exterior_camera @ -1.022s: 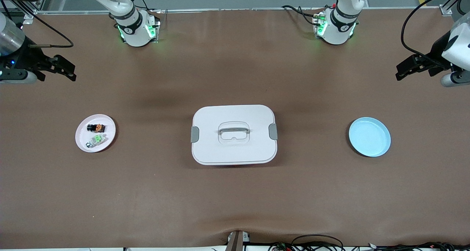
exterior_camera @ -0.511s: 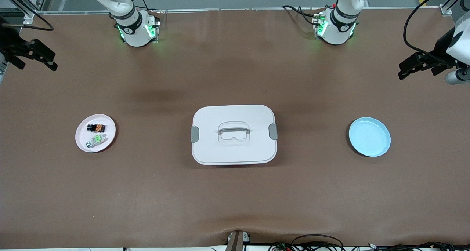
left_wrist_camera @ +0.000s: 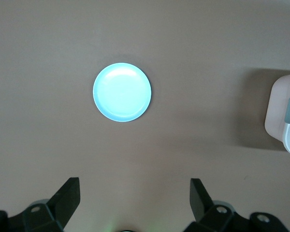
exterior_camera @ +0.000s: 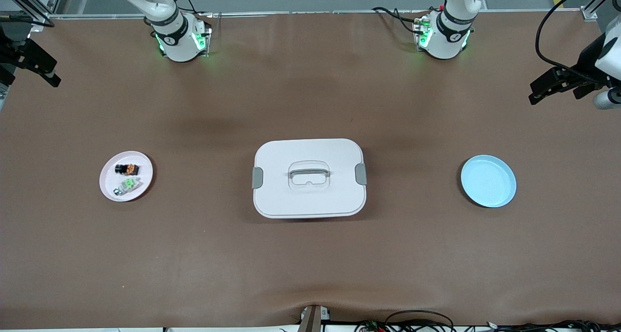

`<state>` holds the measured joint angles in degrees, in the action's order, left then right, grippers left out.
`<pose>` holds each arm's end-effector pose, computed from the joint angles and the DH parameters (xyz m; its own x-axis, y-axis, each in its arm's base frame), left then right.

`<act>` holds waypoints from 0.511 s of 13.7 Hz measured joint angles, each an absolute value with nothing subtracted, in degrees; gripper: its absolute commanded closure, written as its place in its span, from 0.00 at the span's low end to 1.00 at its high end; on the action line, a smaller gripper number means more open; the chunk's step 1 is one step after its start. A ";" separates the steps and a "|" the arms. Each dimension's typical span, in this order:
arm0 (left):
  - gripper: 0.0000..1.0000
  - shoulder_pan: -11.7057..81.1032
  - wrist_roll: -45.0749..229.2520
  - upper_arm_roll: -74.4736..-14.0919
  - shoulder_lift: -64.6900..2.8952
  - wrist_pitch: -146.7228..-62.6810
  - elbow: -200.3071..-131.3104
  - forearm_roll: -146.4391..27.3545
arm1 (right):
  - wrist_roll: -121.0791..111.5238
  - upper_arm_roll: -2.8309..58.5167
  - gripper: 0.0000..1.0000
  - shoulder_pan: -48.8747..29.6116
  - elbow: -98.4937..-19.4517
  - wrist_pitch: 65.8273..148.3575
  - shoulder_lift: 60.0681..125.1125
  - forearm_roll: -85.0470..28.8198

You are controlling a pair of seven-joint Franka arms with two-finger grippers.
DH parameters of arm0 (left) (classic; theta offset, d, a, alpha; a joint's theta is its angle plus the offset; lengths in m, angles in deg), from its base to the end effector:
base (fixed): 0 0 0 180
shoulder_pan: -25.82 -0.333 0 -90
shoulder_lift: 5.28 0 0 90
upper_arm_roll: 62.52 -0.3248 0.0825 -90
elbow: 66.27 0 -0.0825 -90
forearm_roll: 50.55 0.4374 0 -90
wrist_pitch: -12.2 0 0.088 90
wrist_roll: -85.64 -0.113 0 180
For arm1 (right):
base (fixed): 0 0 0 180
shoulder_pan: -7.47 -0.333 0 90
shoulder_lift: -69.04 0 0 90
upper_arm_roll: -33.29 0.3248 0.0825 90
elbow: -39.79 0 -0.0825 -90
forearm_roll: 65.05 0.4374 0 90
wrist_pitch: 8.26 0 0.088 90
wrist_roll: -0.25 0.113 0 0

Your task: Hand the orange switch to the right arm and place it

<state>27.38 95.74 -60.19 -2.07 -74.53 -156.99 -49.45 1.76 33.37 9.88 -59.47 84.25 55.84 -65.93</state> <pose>0.5828 -0.0380 0.6491 0.9940 0.1093 -0.0097 0.1091 -0.9938 -0.0235 0.5365 -0.0234 0.6780 0.9914 -0.0660 0.1127 -0.0679 -0.9976 0.0127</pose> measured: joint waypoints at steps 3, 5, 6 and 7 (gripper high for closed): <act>0.00 27.43 95.74 -60.19 -2.09 -74.53 -156.79 -49.45 | 2.87 33.23 0.00 10.03 -59.41 84.16 57.01 -65.93; 0.00 27.52 95.74 -60.18 -2.19 -74.53 -156.55 -49.45 | 3.22 33.21 0.00 10.04 -59.24 83.93 57.23 -65.93; 0.00 27.59 95.74 -60.16 -2.31 -74.53 -156.35 -49.45 | 3.23 33.21 0.00 10.04 -59.10 83.41 57.24 -65.93; 0.00 27.71 95.74 -60.14 -2.46 -74.53 -156.18 -49.45 | 3.24 33.21 0.00 10.05 -58.97 82.63 57.24 -65.93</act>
